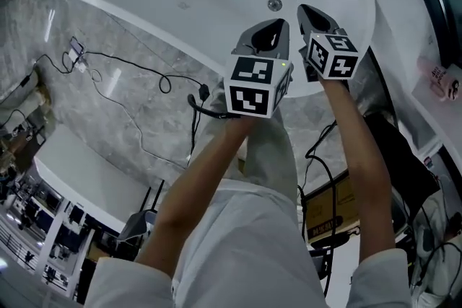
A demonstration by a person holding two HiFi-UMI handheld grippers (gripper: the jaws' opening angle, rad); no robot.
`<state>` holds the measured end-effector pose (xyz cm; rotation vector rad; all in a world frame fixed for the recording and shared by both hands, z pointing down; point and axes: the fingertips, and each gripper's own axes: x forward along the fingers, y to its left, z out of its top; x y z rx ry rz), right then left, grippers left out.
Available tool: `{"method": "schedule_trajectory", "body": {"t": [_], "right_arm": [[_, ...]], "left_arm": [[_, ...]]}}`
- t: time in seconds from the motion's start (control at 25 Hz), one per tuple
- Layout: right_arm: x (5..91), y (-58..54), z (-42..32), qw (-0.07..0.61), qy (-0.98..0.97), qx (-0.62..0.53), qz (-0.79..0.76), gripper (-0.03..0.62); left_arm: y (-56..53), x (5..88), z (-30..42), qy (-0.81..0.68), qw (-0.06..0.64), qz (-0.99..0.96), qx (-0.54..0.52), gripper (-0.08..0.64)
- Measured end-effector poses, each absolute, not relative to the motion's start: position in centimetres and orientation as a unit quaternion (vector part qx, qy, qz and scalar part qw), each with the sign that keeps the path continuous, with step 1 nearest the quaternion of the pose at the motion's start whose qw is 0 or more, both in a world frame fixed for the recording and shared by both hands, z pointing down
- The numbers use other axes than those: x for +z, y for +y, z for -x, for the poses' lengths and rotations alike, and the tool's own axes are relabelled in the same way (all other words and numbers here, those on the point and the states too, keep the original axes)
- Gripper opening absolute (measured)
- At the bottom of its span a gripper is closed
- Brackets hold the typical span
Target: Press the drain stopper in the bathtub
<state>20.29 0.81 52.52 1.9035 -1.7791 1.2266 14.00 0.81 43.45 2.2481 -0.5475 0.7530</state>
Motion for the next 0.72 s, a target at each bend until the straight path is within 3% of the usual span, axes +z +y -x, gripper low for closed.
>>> {"method": "schedule_trajectory", "body": {"t": [0.32,0.72], "right_arm": [[41.6,3.3,-19.7,0.131,-0.657,0.346,-0.657,0.005],[26.6,5.6,-19.1,0.072,-0.672,0.28,-0.682,0.005]], "left_arm": [[3.2,35.0,-14.1,-0.188,0.31,-0.887,0.286,0.003],[4.2,24.1,-13.8,-0.163,0.258,-0.916,0.261,0.003]]}}
